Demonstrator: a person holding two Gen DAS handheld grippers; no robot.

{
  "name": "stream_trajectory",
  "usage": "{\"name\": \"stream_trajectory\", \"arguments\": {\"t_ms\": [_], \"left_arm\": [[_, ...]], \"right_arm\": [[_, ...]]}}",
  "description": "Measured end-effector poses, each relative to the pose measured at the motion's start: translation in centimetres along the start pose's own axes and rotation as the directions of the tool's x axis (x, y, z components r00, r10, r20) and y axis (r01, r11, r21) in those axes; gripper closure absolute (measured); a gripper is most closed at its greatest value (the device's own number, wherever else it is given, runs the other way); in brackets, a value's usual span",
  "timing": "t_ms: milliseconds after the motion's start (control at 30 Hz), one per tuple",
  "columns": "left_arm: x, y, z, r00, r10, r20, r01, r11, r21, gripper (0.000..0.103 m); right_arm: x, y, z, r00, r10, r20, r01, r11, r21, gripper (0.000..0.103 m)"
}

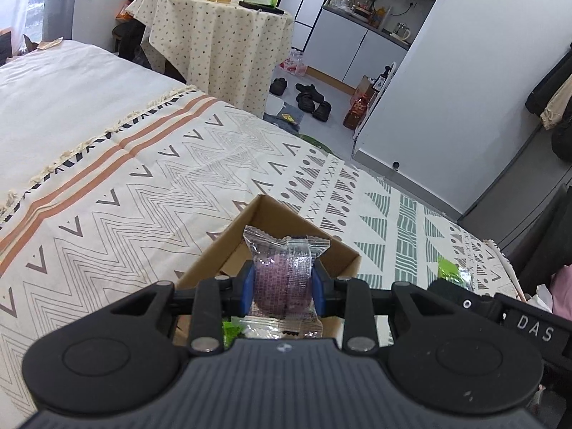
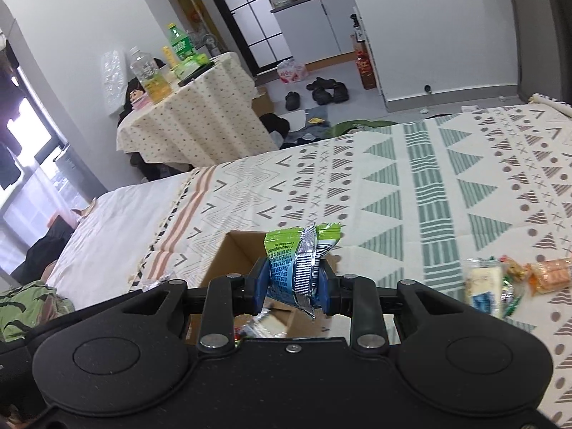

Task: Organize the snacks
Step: 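Carry the purple packet and blue-green wrapper over the box with both tools, then open both tools to drop the snacks into the box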

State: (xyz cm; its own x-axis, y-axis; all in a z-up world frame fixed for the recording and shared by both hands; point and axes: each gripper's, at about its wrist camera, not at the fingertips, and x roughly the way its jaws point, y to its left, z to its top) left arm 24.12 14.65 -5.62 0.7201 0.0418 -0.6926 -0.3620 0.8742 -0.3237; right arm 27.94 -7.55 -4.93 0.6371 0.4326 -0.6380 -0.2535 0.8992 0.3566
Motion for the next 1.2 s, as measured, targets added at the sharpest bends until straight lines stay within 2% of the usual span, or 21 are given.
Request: {"name": "stream_trajectory", "arguments": {"t_ms": [533,700,767,833,900,967,1133,1200], "left_arm": [[5.4,2.4,1.9,0.997,-0.003,-0.082,0.003,1.000,0.004,0.072],[6.9,2.6,2.5,0.994,-0.012,-0.113,0.012,1.000,-0.004,0.072],[7.3,2.6,2.6,0.992,-0.018,-0.124,0.016,1.000,-0.016,0.067],[7.7,2.6,2.6,0.991,-0.020,-0.131,0.017,1.000,-0.023,0.067],[7.8,2.4,2.5,0.991,-0.013,-0.132,0.011,1.000,-0.017,0.066],[7.8,2.3,2.4,0.991,-0.006,-0.133,0.004,1.000,-0.016,0.061],[7.5,2.4,2.2,0.992,0.018,-0.125,-0.023,0.999,-0.041,0.042],[7.2,2.4,2.0,0.991,0.030,-0.128,-0.036,0.998,-0.044,0.036]], "right_arm": [[5.9,4.5,0.4,0.997,0.032,-0.070,-0.037,0.997,-0.073,0.075],[7.5,4.7,0.7,0.996,0.016,-0.091,-0.023,0.996,-0.082,0.075],[8.0,4.7,0.9,0.995,0.013,-0.096,-0.021,0.996,-0.084,0.075],[8.3,4.8,1.0,0.993,0.014,-0.113,-0.024,0.995,-0.095,0.072],[8.6,4.6,1.0,0.992,0.003,-0.126,-0.014,0.997,-0.081,0.062],[8.8,4.1,1.0,0.991,-0.008,-0.132,0.000,0.998,-0.059,0.058],[9.0,3.4,0.4,0.989,-0.028,-0.147,0.020,0.998,-0.053,0.057],[8.9,3.2,0.1,0.988,-0.041,-0.150,0.034,0.998,-0.049,0.053]]}}
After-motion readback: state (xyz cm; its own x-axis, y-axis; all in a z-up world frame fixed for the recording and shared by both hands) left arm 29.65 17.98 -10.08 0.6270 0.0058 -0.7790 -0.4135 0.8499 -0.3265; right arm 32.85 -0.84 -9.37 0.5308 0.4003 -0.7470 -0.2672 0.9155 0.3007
